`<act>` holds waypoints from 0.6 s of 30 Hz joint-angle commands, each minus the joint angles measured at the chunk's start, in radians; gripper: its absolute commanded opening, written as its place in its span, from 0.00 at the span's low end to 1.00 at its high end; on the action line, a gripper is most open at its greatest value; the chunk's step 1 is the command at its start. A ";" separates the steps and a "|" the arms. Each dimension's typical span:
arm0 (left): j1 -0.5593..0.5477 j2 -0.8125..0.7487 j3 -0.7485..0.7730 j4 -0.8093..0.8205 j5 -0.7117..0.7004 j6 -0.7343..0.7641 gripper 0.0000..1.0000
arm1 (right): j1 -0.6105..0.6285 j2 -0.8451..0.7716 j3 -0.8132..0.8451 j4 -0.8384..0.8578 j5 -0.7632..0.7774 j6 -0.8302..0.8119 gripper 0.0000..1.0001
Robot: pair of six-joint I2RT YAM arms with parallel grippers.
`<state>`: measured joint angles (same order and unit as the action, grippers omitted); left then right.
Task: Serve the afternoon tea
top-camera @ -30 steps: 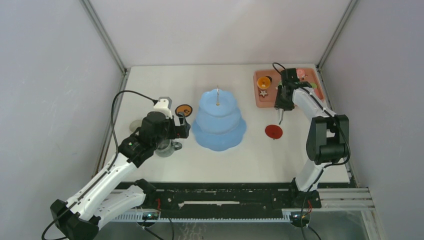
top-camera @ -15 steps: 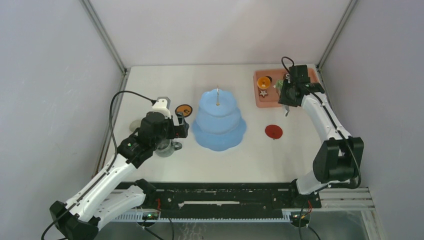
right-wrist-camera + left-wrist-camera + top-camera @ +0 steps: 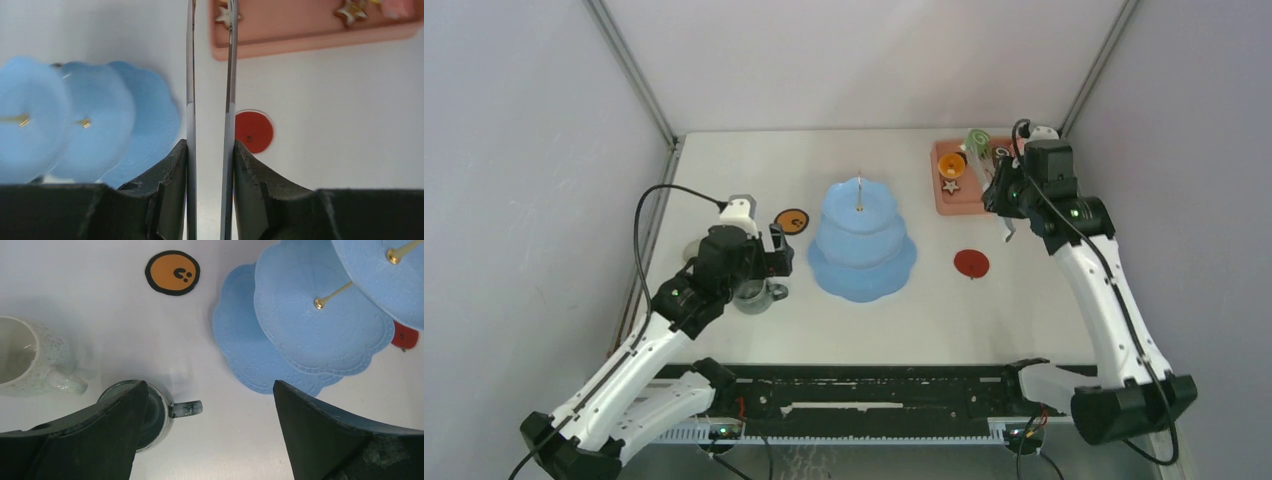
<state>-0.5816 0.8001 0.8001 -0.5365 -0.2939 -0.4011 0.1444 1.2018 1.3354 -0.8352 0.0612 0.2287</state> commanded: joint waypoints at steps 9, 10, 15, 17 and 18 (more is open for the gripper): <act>0.197 -0.070 0.121 -0.047 0.134 -0.067 1.00 | 0.338 -0.214 0.013 -0.040 -0.067 -0.086 0.00; 0.200 -0.074 0.121 -0.050 0.144 -0.071 1.00 | 0.355 -0.220 0.013 -0.047 -0.059 -0.081 0.00; 0.204 -0.096 0.116 -0.068 0.160 -0.092 1.00 | 0.427 -0.250 0.007 -0.116 -0.001 -0.054 0.00; 0.204 -0.106 0.107 -0.070 0.162 -0.095 1.00 | 0.454 -0.272 -0.005 -0.128 0.018 -0.044 0.00; 0.204 -0.109 0.101 -0.069 0.163 -0.096 1.00 | 0.466 -0.283 -0.015 -0.130 0.017 -0.043 0.00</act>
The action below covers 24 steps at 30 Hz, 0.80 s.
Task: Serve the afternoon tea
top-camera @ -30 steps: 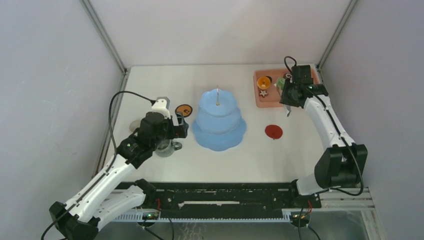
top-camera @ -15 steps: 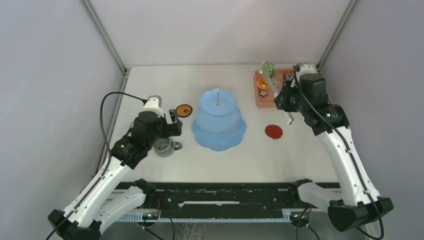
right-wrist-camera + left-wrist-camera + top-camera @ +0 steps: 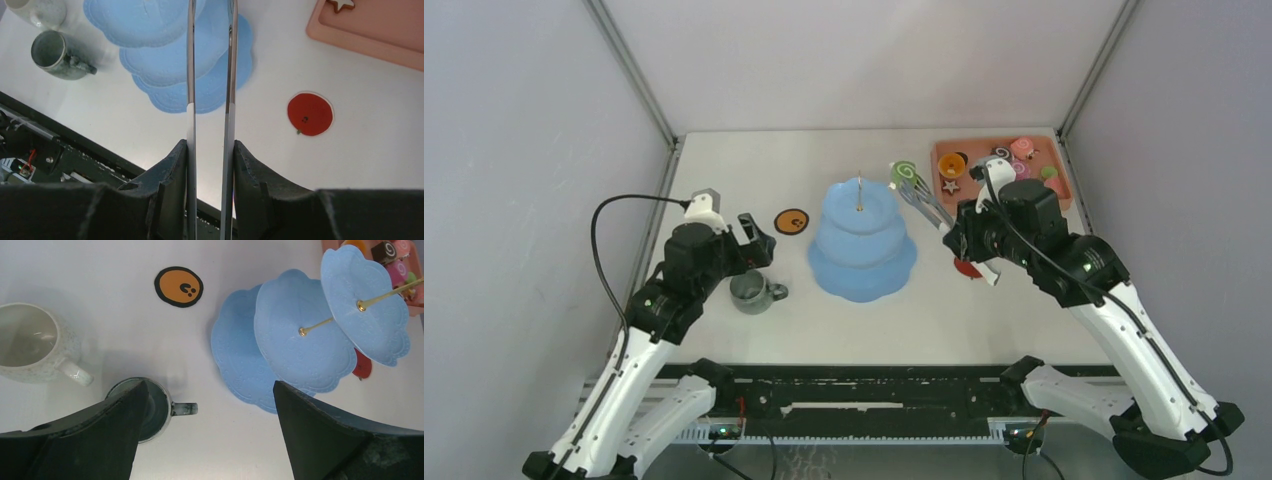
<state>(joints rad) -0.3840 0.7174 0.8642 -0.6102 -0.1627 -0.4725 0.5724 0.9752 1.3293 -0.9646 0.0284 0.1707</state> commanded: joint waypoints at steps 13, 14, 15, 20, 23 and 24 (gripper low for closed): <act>0.007 -0.044 0.010 0.011 0.034 -0.040 1.00 | 0.133 0.000 -0.030 0.124 0.038 -0.002 0.00; 0.007 -0.044 0.009 0.009 0.032 -0.039 1.00 | 0.133 0.014 -0.030 0.138 0.038 -0.007 0.00; 0.007 -0.045 0.010 0.006 0.029 -0.039 1.00 | 0.135 0.025 -0.030 0.152 0.040 -0.011 0.00; 0.007 -0.044 0.010 0.000 0.028 -0.038 1.00 | 0.135 0.067 -0.030 0.194 0.011 -0.029 0.00; 0.007 -0.035 0.012 0.001 0.025 -0.038 1.00 | 0.135 0.084 -0.026 0.187 -0.005 -0.041 0.00; 0.007 -0.033 0.013 0.003 0.025 -0.038 1.00 | 0.135 0.088 -0.025 0.186 -0.003 -0.044 0.00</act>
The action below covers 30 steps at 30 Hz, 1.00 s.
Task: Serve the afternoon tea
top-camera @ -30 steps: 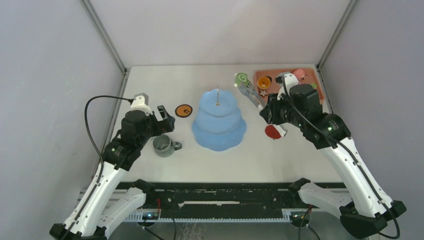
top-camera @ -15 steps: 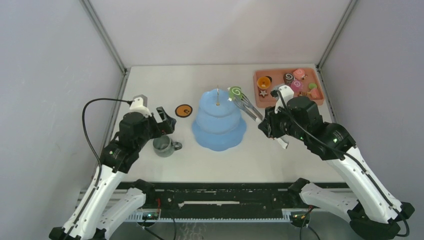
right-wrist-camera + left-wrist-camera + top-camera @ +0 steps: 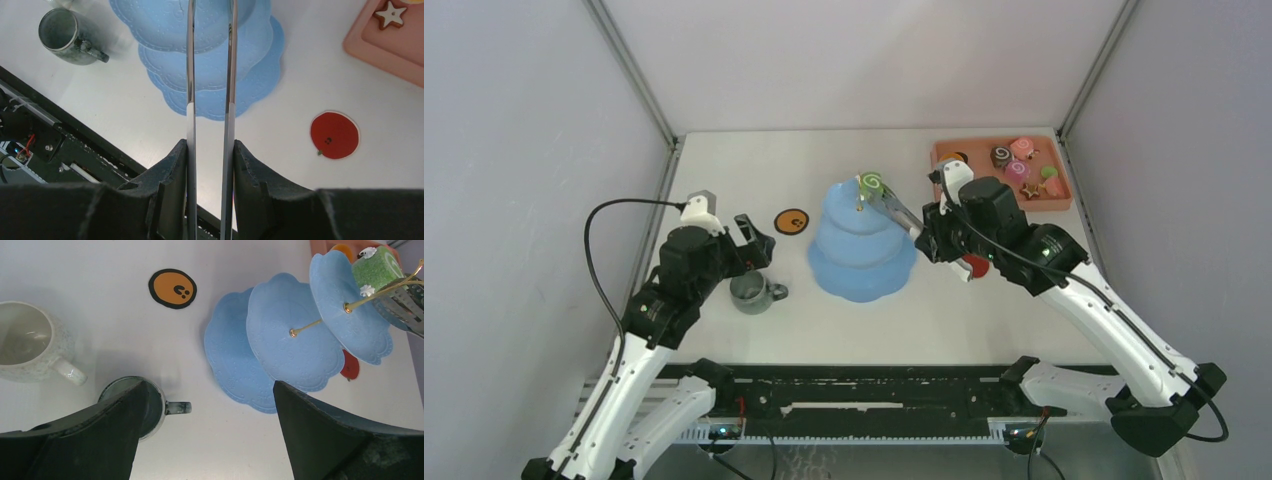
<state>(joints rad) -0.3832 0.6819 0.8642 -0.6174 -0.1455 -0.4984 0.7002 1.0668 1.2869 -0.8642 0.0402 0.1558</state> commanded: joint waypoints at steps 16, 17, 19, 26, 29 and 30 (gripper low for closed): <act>0.006 0.015 0.010 0.025 0.017 -0.016 1.00 | 0.009 0.001 0.017 0.065 0.004 -0.020 0.43; 0.007 0.018 0.009 0.026 0.018 -0.016 1.00 | 0.009 -0.004 0.018 0.063 0.004 -0.019 0.45; 0.006 0.021 0.012 0.029 0.020 -0.015 1.00 | 0.009 -0.013 0.017 0.061 0.006 -0.017 0.47; 0.006 0.038 0.017 0.038 0.028 -0.013 1.00 | 0.008 -0.039 0.017 0.048 0.013 -0.015 0.48; 0.006 0.041 0.021 0.037 0.030 -0.011 1.00 | 0.008 -0.055 0.018 0.038 0.029 -0.017 0.49; 0.006 0.042 0.022 0.038 0.030 -0.009 1.00 | 0.009 -0.061 0.017 0.029 0.043 -0.018 0.49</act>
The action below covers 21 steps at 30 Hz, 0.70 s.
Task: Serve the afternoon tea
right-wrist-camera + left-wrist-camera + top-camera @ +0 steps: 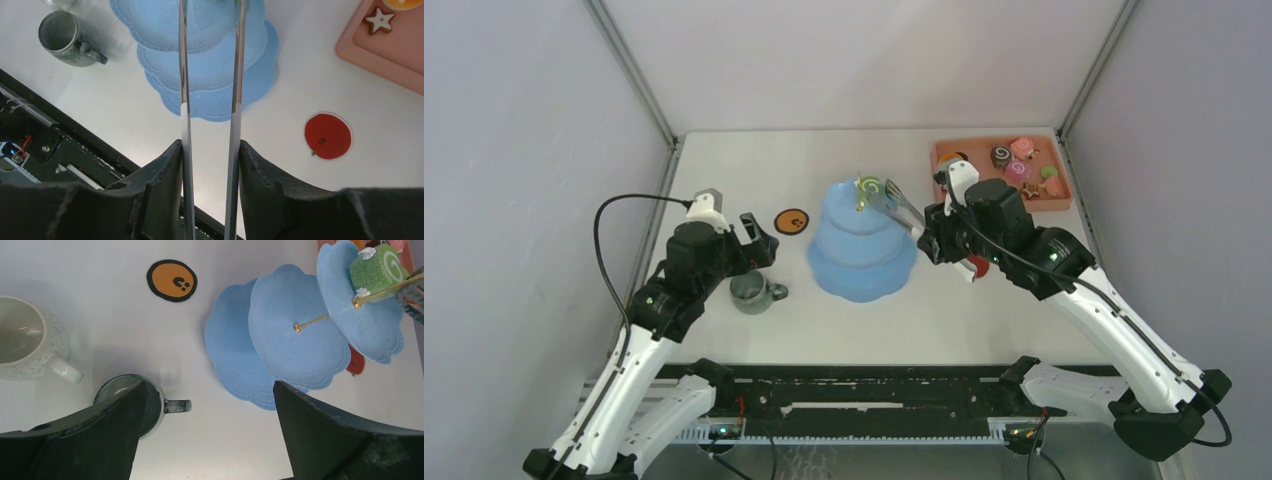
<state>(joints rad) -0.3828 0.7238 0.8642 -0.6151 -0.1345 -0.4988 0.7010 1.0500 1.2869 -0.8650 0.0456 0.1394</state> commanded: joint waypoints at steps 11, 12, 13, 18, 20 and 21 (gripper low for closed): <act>0.005 0.011 0.021 0.045 0.023 -0.002 1.00 | -0.155 -0.194 0.015 -0.001 0.120 0.023 0.48; 0.005 0.013 0.018 0.046 0.023 0.000 1.00 | -0.191 -0.205 0.011 0.003 0.118 0.028 0.46; 0.005 0.016 0.017 0.047 0.021 0.001 1.00 | -0.229 -0.213 0.005 0.004 0.120 0.034 0.44; 0.006 0.015 0.007 0.055 0.020 0.004 1.00 | -0.468 -0.199 -0.041 -0.001 0.050 0.094 0.40; 0.006 0.017 0.011 0.057 0.027 0.000 1.00 | -0.543 -0.160 -0.050 0.000 -0.014 0.112 0.39; 0.006 0.019 0.015 0.059 0.036 0.000 1.00 | -0.570 -0.139 -0.078 0.017 -0.055 0.123 0.38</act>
<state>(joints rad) -0.3828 0.7437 0.8642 -0.6075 -0.1238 -0.4980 0.2325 0.8387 1.2533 -0.8932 0.1036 0.1951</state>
